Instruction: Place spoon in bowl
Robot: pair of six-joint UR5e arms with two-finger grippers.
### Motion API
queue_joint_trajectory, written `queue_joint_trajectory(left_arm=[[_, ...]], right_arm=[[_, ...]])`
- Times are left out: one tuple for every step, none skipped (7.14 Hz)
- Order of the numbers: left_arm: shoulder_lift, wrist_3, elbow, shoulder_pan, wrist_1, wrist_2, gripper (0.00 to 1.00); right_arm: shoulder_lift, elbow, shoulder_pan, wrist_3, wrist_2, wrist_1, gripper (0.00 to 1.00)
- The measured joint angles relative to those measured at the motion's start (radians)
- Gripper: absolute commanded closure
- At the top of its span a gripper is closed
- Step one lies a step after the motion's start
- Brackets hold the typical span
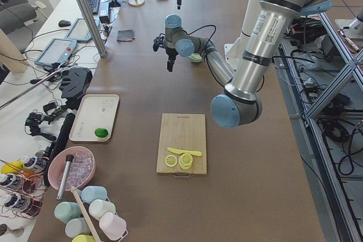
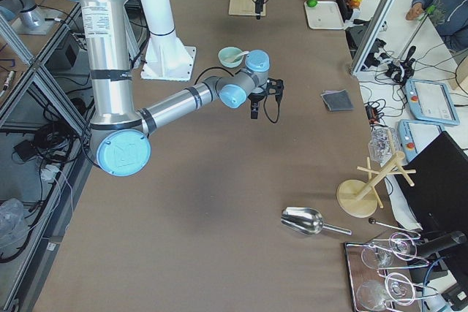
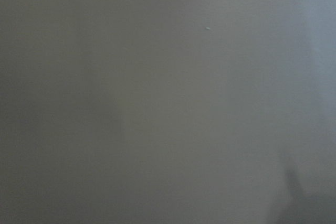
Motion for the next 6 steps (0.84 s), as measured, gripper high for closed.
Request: queue_joint_trajectory(left_arm=[[0.087,0.17,-0.011,-0.074,0.006,-0.014,0.02],[0.175,0.353,-0.008,-0.167,0.005,-0.046,0.02],[0.245,0.526,0.014,-0.265,0.002,-0.092,0.02],[0.293,0.686,0.06,-0.359,-0.001,-0.139,0.02],[0.317,0.799,0.109,-0.431,-0.003,-0.168,0.02],[0.334,0.88,0.155,-0.503,-0.003,-0.199,0.02]], right_arm=[[-0.033,-0.011,0.066,-0.115,0.021,-0.019,0.0],[-0.055,-0.024,0.135,-0.233,0.049,-0.052,0.0],[-0.074,-0.031,0.2,-0.349,0.072,-0.097,0.0],[-0.089,-0.034,0.262,-0.462,0.088,-0.15,0.0],[-0.096,-0.036,0.316,-0.57,0.099,-0.209,0.0],[-0.1,-0.04,0.368,-0.685,0.105,-0.278,0.0]])
